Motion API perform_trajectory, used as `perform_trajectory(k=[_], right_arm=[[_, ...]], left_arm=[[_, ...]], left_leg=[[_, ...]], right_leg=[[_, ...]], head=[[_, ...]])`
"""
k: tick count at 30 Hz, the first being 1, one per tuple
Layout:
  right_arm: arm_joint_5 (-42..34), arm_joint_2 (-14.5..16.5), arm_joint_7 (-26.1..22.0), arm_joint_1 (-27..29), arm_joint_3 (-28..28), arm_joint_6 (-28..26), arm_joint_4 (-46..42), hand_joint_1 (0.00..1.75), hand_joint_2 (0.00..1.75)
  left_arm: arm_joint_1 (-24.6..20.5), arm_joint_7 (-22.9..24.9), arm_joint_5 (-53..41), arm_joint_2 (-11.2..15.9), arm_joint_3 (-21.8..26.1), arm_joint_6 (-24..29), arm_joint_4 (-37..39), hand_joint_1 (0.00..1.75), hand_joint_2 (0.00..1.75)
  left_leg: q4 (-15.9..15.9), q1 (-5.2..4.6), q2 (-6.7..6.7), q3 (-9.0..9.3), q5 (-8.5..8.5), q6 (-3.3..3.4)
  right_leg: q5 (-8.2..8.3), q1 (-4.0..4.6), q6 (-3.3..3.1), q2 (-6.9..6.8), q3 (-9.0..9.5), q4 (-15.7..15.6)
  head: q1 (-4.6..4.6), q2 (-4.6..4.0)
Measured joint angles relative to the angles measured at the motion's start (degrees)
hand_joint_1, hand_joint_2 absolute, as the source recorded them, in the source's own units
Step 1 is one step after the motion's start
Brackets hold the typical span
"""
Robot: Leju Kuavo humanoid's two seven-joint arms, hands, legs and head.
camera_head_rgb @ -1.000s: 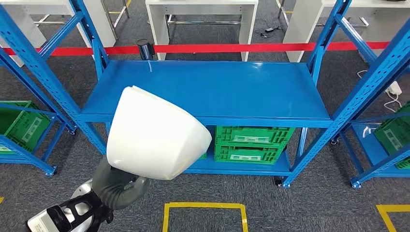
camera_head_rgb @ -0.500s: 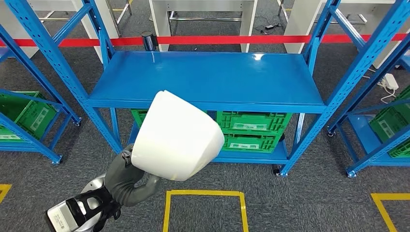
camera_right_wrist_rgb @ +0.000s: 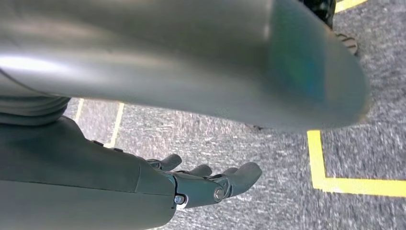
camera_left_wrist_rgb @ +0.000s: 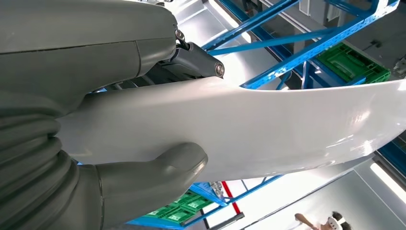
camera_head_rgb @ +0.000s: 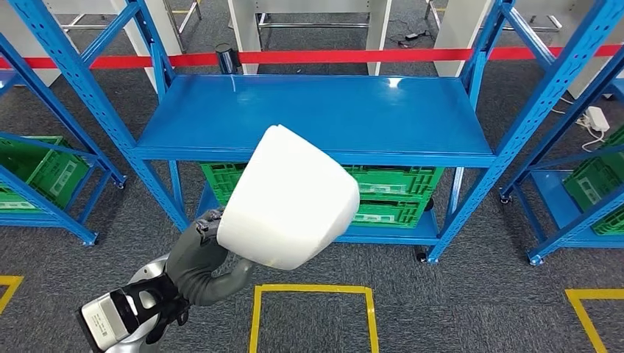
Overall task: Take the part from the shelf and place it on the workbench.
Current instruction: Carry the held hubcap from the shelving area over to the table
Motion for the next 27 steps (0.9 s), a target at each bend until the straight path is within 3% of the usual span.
perform_trajectory(k=[1, 3, 4, 5, 6, 8, 9, 11, 14, 16, 18, 20, 21, 22, 24, 25, 27], right_arm=[[0.0, 0.0, 0.0, 0.0, -0.1, 0.1, 0.0, 0.0, 0.0], [0.2, 0.0, 0.2, 0.0, -0.1, 0.2, 0.0, 0.0, 0.0], [0.3, 0.0, 0.2, 0.0, -0.1, 0.2, 0.0, 0.0, 0.0], [0.4, 0.0, 0.3, 0.1, -0.1, 0.2, 0.0, 0.0, 0.0], [0.5, 0.0, 0.4, 0.1, -0.1, 0.2, 0.0, 0.0, 0.0], [0.5, -0.1, 0.6, 0.1, -0.1, 0.2, 0.0, 0.0, 0.0], [0.4, 0.0, 0.7, 0.1, -0.1, 0.2, 0.0, 0.0, 0.0], [0.4, 0.1, 0.9, 0.1, -0.2, 0.2, 0.0, 0.0, 0.0], [0.5, 0.1, 0.9, 0.1, -0.2, 0.1, 0.0, 0.0, 0.0], [0.6, 0.2, 0.8, 0.1, -0.3, 0.1, 0.0, 0.0, 0.0], [0.8, 0.2, 0.7, 0.4, -0.4, 0.0, 0.0, 0.0, 0.0], [1.1, 0.2, 0.6, 0.6, -0.4, 0.0, 0.0, 0.0, 0.0], [1.3, 0.2, 0.5, 0.6, -0.5, 0.1, 0.0, 0.0, 0.0], [1.4, 0.2, 0.4, 0.5, -0.5, 0.2, 0.0, 0.0, 0.0], [1.5, 0.3, 0.3, 0.4, -0.5, 0.3, 0.0, 0.0, 0.0], [1.6, 0.3, 0.3, 0.3, -0.5, 0.3, 0.0, 0.0, 0.0], [1.7, 0.4, 0.3, 0.2, -0.5, 0.6, 0.0, 0.0, 0.0]], left_arm=[[-0.4, 0.4, 0.0, -0.2, -0.2, 0.0, 0.1, 1.75, 1.75], [-0.8, 1.3, -0.1, -0.6, -0.7, 0.1, 0.2, 1.75, 1.75], [-0.9, 1.8, -0.1, -0.7, -0.9, 0.2, 0.3, 1.75, 1.75], [-0.9, 2.2, -0.1, -0.7, -1.1, 0.2, 0.4, 1.75, 1.75], [-0.9, 2.5, -0.1, -0.7, -1.3, 0.3, 0.5, 1.75, 1.75], [-0.9, 2.9, 0.0, -0.7, -1.6, 0.2, 0.6, 1.75, 1.75], [-1.0, 3.2, 0.1, -0.8, -1.7, 0.2, 0.6, 1.75, 1.75], [-1.2, 3.6, 0.3, -0.9, -1.9, 0.0, 0.6, 1.75, 1.75], [-1.2, 3.9, 0.4, -0.9, -2.2, 0.0, 0.7, 1.75, 1.75], [-1.2, 4.0, 0.3, -0.9, -2.4, 0.3, 0.7, 1.75, 1.75], [-1.2, 4.1, 0.0, -0.9, -2.5, 1.0, 0.9, 1.75, 1.75], [-1.0, 4.2, -0.2, -0.9, -2.6, 1.6, 1.1, 1.75, 1.75], [-1.0, 4.1, -0.2, -0.9, -2.6, 1.8, 1.1, 1.75, 1.75], [-0.9, 3.9, -0.2, -0.9, -2.6, 1.8, 1.1, 1.75, 1.75], [-1.1, 3.5, -0.1, -0.9, -2.7, 1.7, 1.1, 1.75, 1.75], [-1.2, 3.3, -0.1, -0.9, -2.7, 1.5, 1.1, 1.75, 1.75], [-1.3, 3.1, 0.0, -0.9, -2.7, 1.1, 1.1, 1.75, 1.75]], left_leg=[[-0.5, 0.22, -0.16, 0.12, 0.35, 0.04], [-0.5, 0.22, -0.59, -0.32, 0.56, 0.06], [-0.3, 0.26, -0.9, -0.68, 0.61, -0.02], [0.0, 0.35, -1.28, -1.11, 0.69, -0.16], [0.4, 0.49, -1.74, -1.58, 0.79, -0.35], [1.6, 0.86, -2.74, -2.69, 0.93, -0.96], [2.3, 0.87, -3.29, -3.22, 0.91, -1.4], [3.0, 0.69, -4.14, -3.75, 0.95, -2.2], [2.8, 0.75, -4.56, -4.12, 1.31, -2.96], [6.1, 0.82, -2.98, -5.5, -1.25, -3.23], [13.8, 0.8, -1.3, -8.1, -6.3, -3.45], [19.6, 0.8, -0.77, -9.44, -9.25, -3.54], [19.5, 0.79, -0.62, -8.57, -9.17, -3.43], [17.1, 0.74, -0.3, -6.6, -8.22, -3.21], [9.4, 0.27, 1.83, -1.39, -6.19, -2.42], [6.5, -0.03, 2.77, 0.35, -5.69, -2.02], [4.7, -0.58, 3.2, 1.26, -5.77, -1.43]], right_leg=[[-1.57, -0.06, 0.27, 0.1, -0.9, 2.1], [-5.9, -0.38, 0.85, 0.27, -4.26, 9.2], [-7.31, -0.56, 1.1, 0.29, -5.68, 12.3], [-7.63, -0.76, 1.33, 0.3, -6.28, 13.8], [-6.76, -0.96, 1.54, 0.36, -5.69, 12.8], [-3.6, -1.42, 1.94, 1.4, -1.88, 6.2], [-2.48, -1.51, 1.8, 2.31, -0.35, 3.2], [-1.75, -1.41, 0.82, 3.28, 0.69, 1.1], [-1.02, -1.26, -0.9, 1.83, 0.33, 1.3], [-0.46, -1.33, -1.63, 0.64, -0.02, 1.2], [-0.21, -1.22, -1.87, -0.68, -0.4, 1.2], [-0.1, -1.12, -1.85, -2.23, -0.7, 1.3], [-0.09, -1.07, -1.82, -2.98, -0.75, 1.3], [-0.13, -1.03, -1.75, -3.69, -0.71, 1.3], [-0.35, -0.85, -1.39, -4.97, -0.44, 1.3], [-0.46, -0.75, -1.09, -5.47, -0.3, 1.3], [-0.56, -0.57, -0.37, -6.41, -0.02, 1.1]], head=[[0.07, 0.0], [0.23, 0.0], [0.27, 0.0], [0.3, 0.0], [0.31, 0.0], [0.34, 0.0], [0.46, 0.0], [0.46, 0.0], [0.09, 0.0], [-0.24, 0.0], [-0.62, 0.0], [-0.8, 0.0], [-0.84, 0.0], [-0.87, 0.0], [-0.89, 0.0], [-0.88, 0.0], [-0.83, 0.0]])
